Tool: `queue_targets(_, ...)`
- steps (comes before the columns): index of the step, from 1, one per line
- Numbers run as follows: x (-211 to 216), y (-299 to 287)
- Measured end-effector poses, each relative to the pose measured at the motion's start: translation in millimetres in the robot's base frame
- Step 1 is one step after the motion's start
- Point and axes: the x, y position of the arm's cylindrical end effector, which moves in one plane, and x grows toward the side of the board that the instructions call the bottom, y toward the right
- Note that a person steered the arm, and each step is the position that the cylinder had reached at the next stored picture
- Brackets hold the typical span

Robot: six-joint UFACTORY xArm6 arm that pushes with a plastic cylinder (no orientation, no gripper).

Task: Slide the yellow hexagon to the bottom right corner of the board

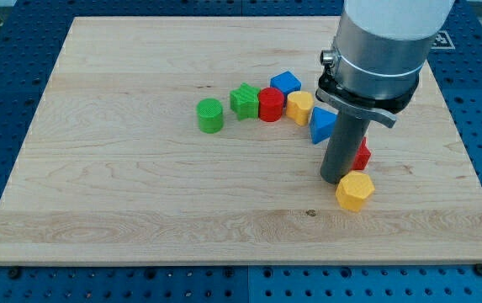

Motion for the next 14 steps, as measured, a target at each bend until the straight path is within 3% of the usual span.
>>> queue_targets(4,20,-13)
queue_targets(8,56,51)
queue_targets(14,13,93)
